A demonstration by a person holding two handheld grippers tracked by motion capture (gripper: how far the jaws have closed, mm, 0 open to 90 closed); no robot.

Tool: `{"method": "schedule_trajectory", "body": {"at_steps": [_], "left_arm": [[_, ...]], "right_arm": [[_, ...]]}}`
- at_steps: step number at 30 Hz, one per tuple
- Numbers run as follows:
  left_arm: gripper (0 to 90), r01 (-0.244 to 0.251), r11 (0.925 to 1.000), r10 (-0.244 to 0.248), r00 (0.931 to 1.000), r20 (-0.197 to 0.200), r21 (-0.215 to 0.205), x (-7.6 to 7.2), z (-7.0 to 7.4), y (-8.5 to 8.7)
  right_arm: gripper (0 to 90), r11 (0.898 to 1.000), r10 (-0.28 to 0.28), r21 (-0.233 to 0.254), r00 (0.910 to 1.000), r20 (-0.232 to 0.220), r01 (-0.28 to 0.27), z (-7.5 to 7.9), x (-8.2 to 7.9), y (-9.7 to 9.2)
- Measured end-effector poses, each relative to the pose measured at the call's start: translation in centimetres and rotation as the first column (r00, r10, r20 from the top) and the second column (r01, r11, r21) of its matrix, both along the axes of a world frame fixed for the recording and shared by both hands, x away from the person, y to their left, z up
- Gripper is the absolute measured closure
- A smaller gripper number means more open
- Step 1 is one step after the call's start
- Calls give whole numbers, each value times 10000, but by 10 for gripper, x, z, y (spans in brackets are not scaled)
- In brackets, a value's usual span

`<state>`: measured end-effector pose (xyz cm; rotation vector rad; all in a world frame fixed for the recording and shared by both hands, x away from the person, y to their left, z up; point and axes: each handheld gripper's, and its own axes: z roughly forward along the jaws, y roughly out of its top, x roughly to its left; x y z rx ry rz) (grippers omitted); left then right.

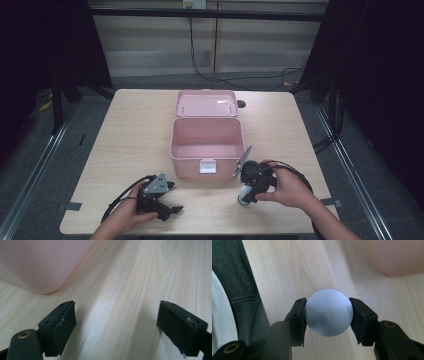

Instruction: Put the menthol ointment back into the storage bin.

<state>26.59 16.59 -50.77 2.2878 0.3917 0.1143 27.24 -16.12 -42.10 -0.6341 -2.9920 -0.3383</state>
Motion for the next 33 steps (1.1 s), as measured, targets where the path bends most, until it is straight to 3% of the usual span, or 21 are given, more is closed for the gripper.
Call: {"method": "schedule_trajectory", "body": {"at_steps": [14, 19, 33], "left_arm": [[150, 0, 10000, 0, 10000, 13, 8, 0, 0, 0], [150, -16, 10000, 16, 10000, -7, -29, 0, 0, 0], [150, -20, 10000, 20, 10000, 25, -1, 0, 0, 1]], "right_arm": [[504, 9996, 29, -273, 9999, -135, -33, 34, 8, -2], [504, 9993, 253, -289, 9997, 17, -252, 45, 10, -1], [504, 9980, 366, -519, 9993, -77, -369, 80, 18, 15]]}}
